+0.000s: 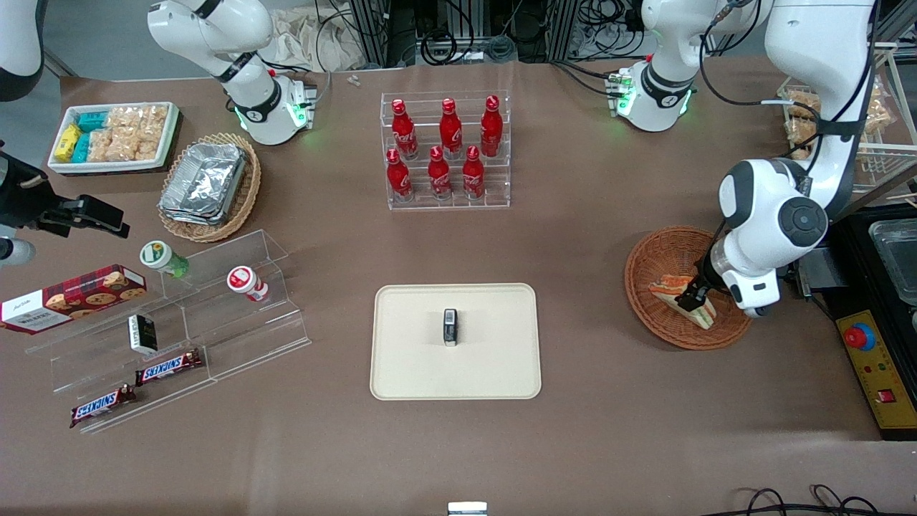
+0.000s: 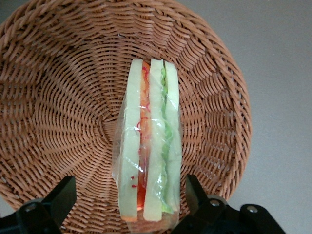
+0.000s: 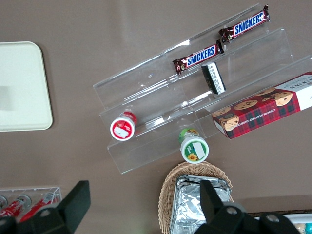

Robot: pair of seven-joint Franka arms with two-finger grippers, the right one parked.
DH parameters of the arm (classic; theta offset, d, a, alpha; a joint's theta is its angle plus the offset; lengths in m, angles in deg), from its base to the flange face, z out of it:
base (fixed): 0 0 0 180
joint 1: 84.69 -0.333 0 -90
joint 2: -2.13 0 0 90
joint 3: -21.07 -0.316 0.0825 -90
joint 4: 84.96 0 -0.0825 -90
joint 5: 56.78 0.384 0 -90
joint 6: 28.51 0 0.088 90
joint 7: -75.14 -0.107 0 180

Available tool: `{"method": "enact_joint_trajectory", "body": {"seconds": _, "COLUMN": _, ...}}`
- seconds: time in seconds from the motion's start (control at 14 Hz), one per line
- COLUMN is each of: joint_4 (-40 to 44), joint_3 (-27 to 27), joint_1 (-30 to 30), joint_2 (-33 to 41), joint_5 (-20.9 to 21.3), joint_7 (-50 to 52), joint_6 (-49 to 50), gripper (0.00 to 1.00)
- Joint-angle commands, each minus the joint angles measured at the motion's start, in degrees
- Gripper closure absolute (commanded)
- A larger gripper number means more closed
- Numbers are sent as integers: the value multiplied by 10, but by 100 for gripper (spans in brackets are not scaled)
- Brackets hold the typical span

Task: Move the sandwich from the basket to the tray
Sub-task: 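Lower the open left gripper around the sandwich and close it, then lift the gripped sandwich up out of the basket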

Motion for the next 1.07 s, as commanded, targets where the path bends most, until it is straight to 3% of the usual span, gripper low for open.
{"method": "enact_joint_trajectory", "body": {"seconds": 0.0, "joint_4": -16, "joint_3": 0, "joint_1": 0, "joint_2": -4, "joint_5": 3, "joint_7": 12, "joint_6": -32, "gripper": 0}}
{"method": "enact_joint_trajectory", "body": {"seconds": 0.57, "joint_4": -17, "joint_3": 0, "joint_1": -1, "joint_2": -21, "joint_5": 3, "joint_7": 10, "joint_6": -56, "gripper": 3}}
{"method": "enact_joint_trajectory", "body": {"seconds": 0.71, "joint_4": -17, "joint_3": 0, "joint_1": -2, "joint_2": -26, "joint_5": 3, "joint_7": 9, "joint_6": -59, "gripper": 14}}
{"method": "enact_joint_trajectory", "body": {"seconds": 1.0, "joint_4": -16, "joint_3": 0, "joint_1": -2, "joint_2": -26, "joint_5": 3, "joint_7": 8, "joint_6": -61, "gripper": 52}}
